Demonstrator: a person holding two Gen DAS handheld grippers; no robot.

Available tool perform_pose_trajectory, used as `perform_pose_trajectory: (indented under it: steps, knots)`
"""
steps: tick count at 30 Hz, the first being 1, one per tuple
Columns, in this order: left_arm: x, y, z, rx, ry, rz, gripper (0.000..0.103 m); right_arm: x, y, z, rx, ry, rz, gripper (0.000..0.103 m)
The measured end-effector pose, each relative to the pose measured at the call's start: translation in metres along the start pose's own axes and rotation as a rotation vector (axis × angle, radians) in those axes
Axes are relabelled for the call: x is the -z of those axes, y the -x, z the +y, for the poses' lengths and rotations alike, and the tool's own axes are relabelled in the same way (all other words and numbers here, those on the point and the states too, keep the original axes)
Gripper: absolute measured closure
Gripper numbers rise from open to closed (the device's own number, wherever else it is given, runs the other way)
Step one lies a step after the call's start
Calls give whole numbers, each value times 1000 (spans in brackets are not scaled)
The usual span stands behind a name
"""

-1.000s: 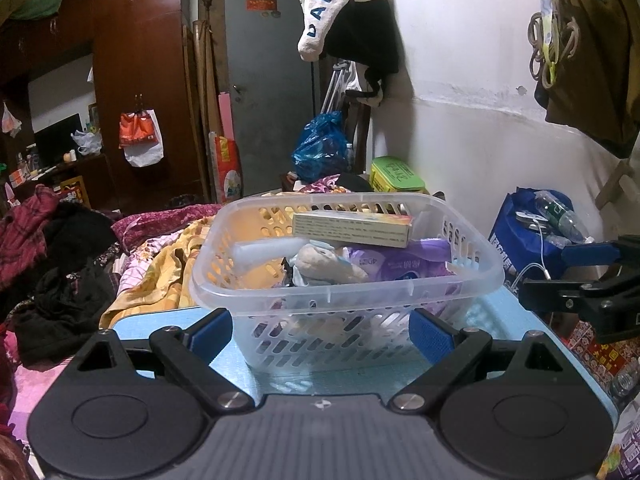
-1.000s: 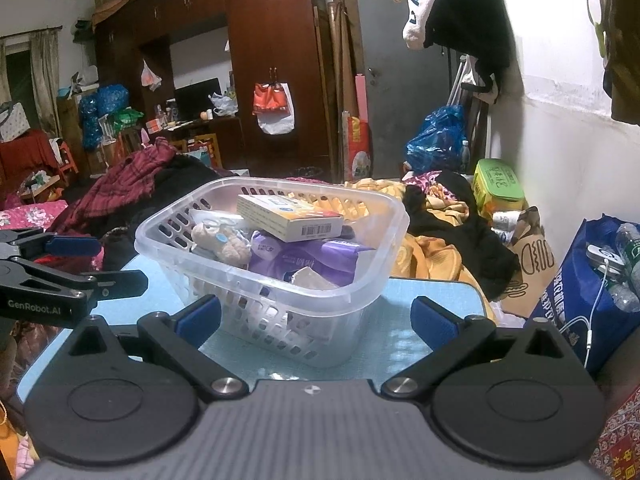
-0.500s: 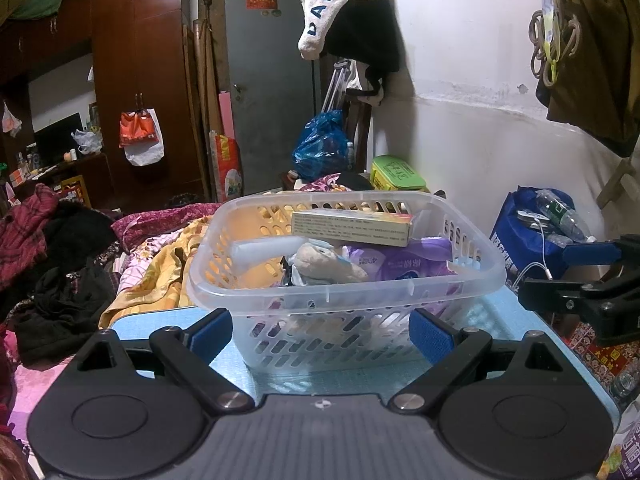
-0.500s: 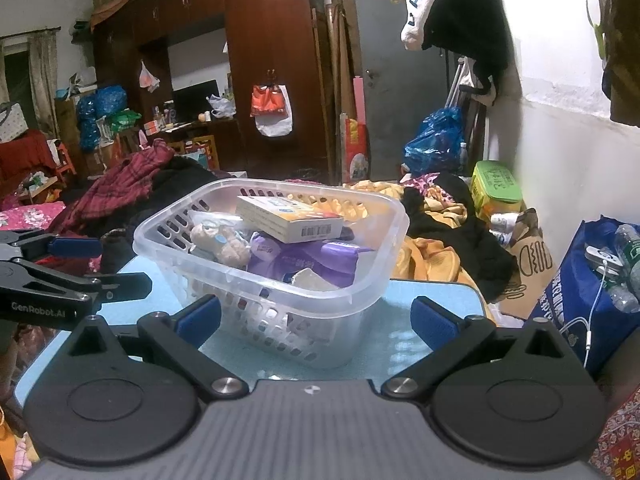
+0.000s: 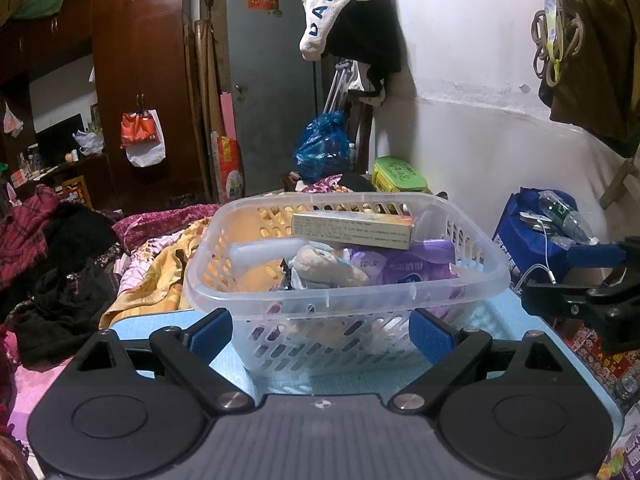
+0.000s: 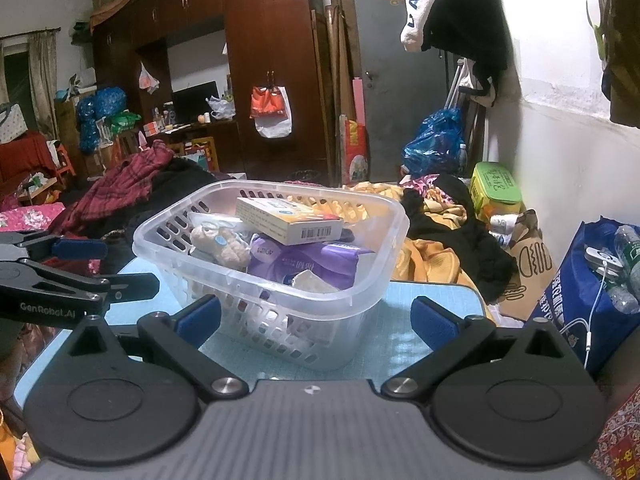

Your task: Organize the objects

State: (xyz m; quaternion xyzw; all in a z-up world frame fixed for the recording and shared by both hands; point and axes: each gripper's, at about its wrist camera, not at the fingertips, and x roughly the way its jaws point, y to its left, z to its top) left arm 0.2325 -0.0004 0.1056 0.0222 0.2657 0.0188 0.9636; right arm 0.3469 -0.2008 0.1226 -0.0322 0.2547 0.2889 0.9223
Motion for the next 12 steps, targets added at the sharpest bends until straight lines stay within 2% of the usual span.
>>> perform_pose_trajectory:
  steps: [12]
  knots:
    - [-2,10,-6,-6,-14,-44,7,-1,2,1,9,3,0,0]
